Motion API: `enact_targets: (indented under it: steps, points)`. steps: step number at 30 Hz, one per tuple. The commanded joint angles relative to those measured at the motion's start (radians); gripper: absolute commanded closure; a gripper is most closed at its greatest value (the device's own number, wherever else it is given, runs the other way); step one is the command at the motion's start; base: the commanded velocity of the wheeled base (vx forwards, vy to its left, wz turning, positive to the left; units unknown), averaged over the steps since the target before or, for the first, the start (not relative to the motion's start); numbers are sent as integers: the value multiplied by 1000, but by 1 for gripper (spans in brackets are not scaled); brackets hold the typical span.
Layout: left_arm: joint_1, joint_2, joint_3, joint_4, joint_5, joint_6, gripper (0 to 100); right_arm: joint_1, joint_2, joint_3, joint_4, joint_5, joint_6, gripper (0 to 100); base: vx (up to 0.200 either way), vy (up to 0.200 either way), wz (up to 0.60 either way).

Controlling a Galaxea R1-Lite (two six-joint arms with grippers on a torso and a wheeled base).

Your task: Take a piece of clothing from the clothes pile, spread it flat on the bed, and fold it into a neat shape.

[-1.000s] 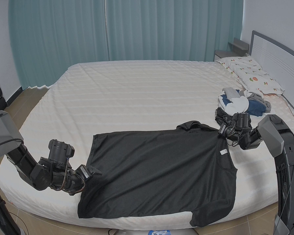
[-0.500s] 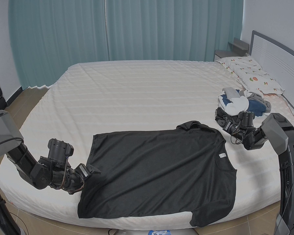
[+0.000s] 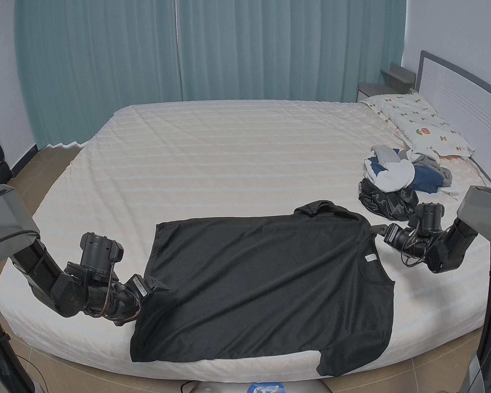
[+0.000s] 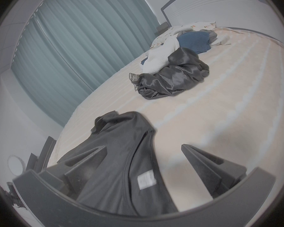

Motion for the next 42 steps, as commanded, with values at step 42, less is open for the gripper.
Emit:
enact_targets:
  steps: [42]
  points:
    - [165,331,-541,-84,47,-23,0,95,-94,279,-255,34,282,0,67,0,0]
